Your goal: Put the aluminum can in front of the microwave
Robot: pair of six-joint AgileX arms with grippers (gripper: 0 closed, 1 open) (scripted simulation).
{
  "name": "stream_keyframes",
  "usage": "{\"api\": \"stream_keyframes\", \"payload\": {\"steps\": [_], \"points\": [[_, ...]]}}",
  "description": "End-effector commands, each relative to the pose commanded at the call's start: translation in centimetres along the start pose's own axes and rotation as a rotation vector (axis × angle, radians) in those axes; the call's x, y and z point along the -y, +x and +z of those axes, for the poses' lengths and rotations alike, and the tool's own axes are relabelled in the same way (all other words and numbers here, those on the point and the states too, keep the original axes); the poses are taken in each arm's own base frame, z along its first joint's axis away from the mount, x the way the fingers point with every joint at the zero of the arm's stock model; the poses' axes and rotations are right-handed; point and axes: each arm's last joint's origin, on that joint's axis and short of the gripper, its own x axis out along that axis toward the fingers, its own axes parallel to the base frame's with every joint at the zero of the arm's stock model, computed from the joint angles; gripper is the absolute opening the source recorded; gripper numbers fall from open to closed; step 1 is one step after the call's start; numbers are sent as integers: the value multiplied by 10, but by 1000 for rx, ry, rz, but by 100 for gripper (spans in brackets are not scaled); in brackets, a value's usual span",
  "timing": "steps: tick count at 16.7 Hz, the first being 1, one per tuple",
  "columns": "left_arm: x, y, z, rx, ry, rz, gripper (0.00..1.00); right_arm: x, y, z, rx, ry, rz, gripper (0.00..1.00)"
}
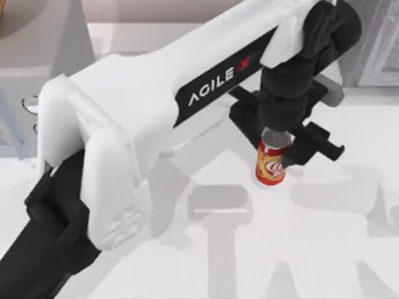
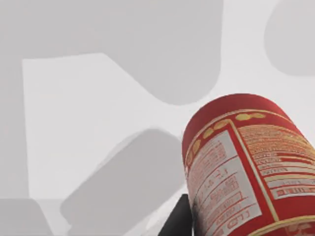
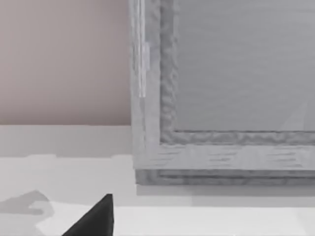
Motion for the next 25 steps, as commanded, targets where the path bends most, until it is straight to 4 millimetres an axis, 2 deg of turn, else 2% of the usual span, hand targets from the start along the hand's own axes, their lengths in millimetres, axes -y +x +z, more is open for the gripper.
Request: {"api": "stream_keyframes", "payload": {"steps": [2, 5, 8, 11, 13, 15, 18, 21, 23, 25], "points": [[-27, -20, -5, 62, -37, -11, 0, 0, 0, 0, 0, 0, 0, 100], [-64, -52, -31, 129, -79, -27, 0, 0, 0, 0, 0, 0, 0, 100], [-100, -59, -69, 110, -136, -44, 0, 0, 0, 0, 0, 0, 0, 100], [-117, -64, -104, 102, -157, -56, 0, 0, 0, 0, 0, 0, 0, 100], [-129, -61, -128, 85, -179, -59, 0, 0, 0, 0, 0, 0, 0, 100], [-146, -52, -161, 47, -231, -62, 0, 0, 0, 0, 0, 0, 0, 100], [-174, -30, -230, -41, -379, -61, 0, 0, 0, 0, 0, 0, 0, 100], [-192, -22, -296, -67, -570, -26, 0, 0, 0, 0, 0, 0, 0, 100], [-195, -19, -324, -62, -672, 9, 0, 0, 0, 0, 0, 0, 0, 100], [-196, -17, -337, -54, -733, 32, 0, 0, 0, 0, 0, 0, 0, 100]]}}
